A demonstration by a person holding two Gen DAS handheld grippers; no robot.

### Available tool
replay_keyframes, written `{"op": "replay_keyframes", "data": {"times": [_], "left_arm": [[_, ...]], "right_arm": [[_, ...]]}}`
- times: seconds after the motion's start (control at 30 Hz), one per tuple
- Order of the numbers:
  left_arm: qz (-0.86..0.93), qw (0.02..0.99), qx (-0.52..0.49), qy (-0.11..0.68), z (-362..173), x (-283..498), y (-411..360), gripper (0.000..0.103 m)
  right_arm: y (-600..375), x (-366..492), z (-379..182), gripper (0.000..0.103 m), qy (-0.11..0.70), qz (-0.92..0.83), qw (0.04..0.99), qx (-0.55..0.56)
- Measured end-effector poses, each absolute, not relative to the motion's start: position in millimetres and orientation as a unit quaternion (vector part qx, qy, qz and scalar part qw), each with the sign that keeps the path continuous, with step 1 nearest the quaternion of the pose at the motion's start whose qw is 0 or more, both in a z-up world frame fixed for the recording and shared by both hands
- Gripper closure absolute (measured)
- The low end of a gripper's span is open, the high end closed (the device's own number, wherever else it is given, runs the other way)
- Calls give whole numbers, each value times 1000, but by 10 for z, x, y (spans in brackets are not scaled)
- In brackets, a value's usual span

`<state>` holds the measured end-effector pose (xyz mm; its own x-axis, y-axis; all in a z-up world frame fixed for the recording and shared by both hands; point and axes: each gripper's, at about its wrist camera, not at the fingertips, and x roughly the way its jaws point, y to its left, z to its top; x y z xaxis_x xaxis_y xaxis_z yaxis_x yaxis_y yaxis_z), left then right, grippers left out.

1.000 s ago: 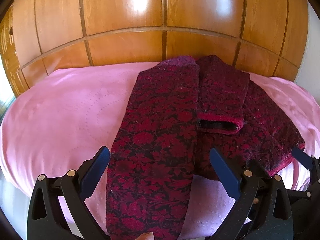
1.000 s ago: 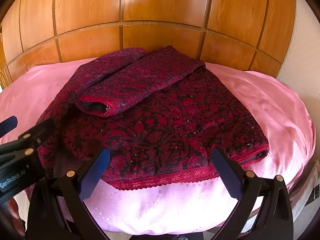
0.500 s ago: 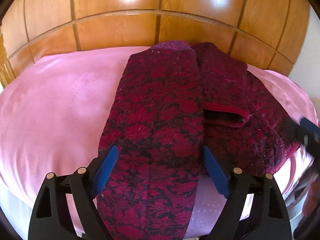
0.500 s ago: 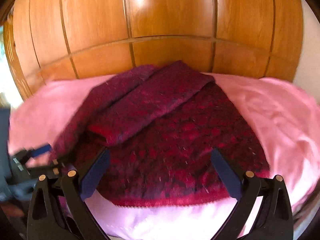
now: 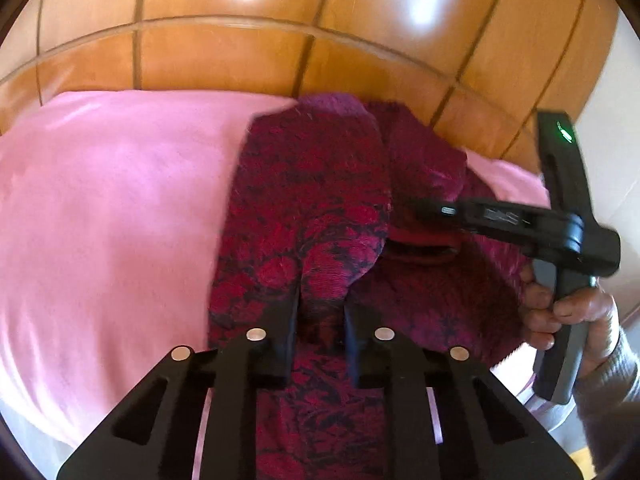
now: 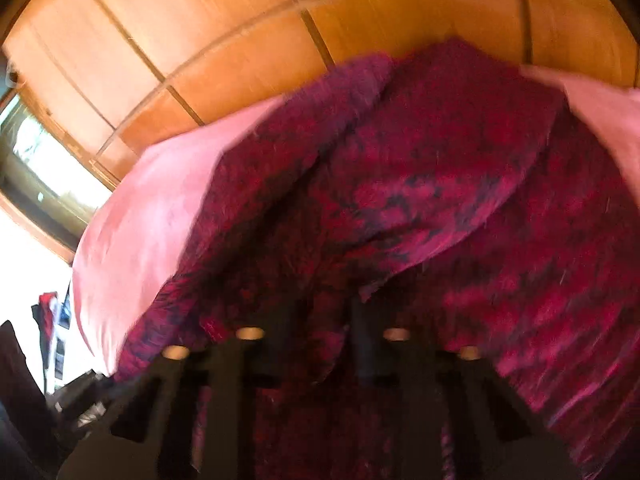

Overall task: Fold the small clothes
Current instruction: 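Grasp the red floral top's hem with the left and right grippers, then lift the top with both grippers and shake it open onto the bed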

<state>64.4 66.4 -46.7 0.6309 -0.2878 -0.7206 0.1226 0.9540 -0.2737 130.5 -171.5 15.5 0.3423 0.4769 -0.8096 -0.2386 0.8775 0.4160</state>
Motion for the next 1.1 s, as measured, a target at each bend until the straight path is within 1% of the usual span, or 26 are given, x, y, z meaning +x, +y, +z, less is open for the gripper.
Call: {"op": "replay_keyframes", "data": {"times": [0.13, 0.2, 0.3, 0.33, 0.43, 0.53, 0.63, 0.67, 0.73, 0.77, 0.8, 0.83, 0.87, 0.9, 0.93, 0.97, 1.03, 1.1], "left_arm": [[-90, 913, -102, 385, -257, 825, 966, 88], [-65, 922, -98, 368, -150, 1004, 1125, 89], [-25, 936, -83, 342, -1, 1315, 1355, 89], [-7, 938, -80, 336, 53, 1475, 1454, 89], [34, 940, -80, 331, 113, 1845, 1688, 89], [92, 934, -91, 334, 106, 2197, 1981, 89], [142, 925, -79, 342, 57, 2446, 2160, 88], [159, 923, -70, 344, 28, 2513, 2203, 88], [186, 910, -58, 366, -99, 2662, 2299, 88], [187, 905, -66, 376, -141, 2718, 2353, 88], [185, 902, -72, 383, -180, 2735, 2374, 87], [181, 902, -77, 385, -204, 2749, 2387, 80], [184, 904, -75, 378, -198, 2703, 2368, 63], [190, 907, -75, 369, -182, 2637, 2346, 51], [194, 908, -78, 363, -159, 2601, 2346, 28], [196, 912, -84, 349, -142, 2511, 2336, 24], [187, 916, -95, 343, -130, 2412, 2331, 24], [169, 917, -110, 345, -132, 2260, 2291, 24]], "right_arm": [[-1885, 1329, 623, 93, 446, 195, 872, 47], [-2124, 1413, 852, 93, 409, 160, 898, 33], [-2563, 1608, 1038, 94, 385, 100, 917, 36], [-2782, 1731, 1080, 103, 382, 71, 920, 45], [-3378, 2069, 1053, 103, 392, -3, 916, 88], [-3953, 2344, 866, 103, 414, -75, 897, 134], [-4205, 2490, 666, 103, 437, -107, 880, 151], [-4225, 2495, 619, 99, 442, -113, 878, 146], [-4213, 2467, 533, 99, 452, -103, 876, 136], [-4158, 2435, 504, 93, 459, -90, 874, 136], [-4092, 2402, 473, 85, 464, -77, 872, 135], [-4026, 2409, 475, 63, 466, -65, 872, 135], [-3968, 2383, 436, 56, 466, -52, 873, 135], [-3813, 2338, 400, 56, 471, -26, 872, 130], [-3695, 2318, 359, 56, 477, -7, 870, 125], [-3563, 2282, 323, 56, 483, 17, 867, 121], [-3210, 2212, 188, 54, 508, 90, 847, 127], [-2932, 2163, 61, 50, 531, 160, 816, 163]]}}
